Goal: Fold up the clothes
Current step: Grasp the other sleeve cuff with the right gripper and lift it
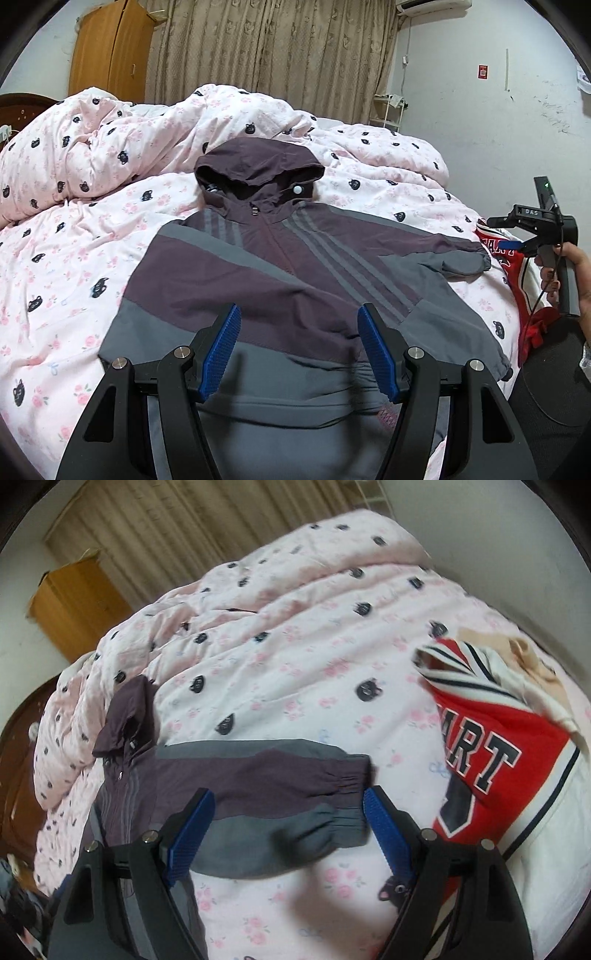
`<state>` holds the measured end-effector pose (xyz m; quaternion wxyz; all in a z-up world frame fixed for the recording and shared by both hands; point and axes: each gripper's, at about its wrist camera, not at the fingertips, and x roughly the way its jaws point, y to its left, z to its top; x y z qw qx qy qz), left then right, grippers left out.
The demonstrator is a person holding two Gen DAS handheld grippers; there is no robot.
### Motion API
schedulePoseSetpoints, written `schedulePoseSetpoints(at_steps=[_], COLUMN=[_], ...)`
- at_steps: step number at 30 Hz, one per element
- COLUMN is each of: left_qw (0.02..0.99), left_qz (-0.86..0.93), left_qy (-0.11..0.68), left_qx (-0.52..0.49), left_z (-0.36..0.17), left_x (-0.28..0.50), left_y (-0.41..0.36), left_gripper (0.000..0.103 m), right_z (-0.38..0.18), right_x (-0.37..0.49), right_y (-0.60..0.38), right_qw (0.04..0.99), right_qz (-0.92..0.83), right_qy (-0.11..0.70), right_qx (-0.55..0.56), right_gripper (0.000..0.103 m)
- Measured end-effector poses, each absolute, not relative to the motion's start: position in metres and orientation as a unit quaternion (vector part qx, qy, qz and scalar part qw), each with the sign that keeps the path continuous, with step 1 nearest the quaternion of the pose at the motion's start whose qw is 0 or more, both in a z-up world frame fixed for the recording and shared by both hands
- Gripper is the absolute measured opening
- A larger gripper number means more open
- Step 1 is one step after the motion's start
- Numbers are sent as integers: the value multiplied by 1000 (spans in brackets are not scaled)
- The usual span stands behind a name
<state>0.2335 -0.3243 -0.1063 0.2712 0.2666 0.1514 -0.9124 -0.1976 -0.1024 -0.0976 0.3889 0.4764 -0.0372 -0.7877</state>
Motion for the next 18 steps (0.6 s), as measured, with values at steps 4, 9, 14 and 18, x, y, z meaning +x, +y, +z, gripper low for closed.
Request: schedulePoseSetpoints(at_steps=[4,9,14,18], left_qw=[261,249,238,236], left_qz=[-916,-921,-924,-924], left_qy=[154,157,158,158], left_qx=[263,256,255,257], left_z=[-106,-103,-103,-104], left_x=[226,219,211,207], left_y=[-322,-319,-317,-317], left_gripper=[61,61,61,61], right_z=[-112,-125,-134,-142], right_x=[-210,-219,-227,-231], right_y=[-96,-95,-98,-105], right_qw=[379,360,350,350], right_qz=[-771,-764,-758,-747], right_qy=[-65,-72,-74,-73], right_qx=[508,530,545,560], right_gripper=[66,57,47,36])
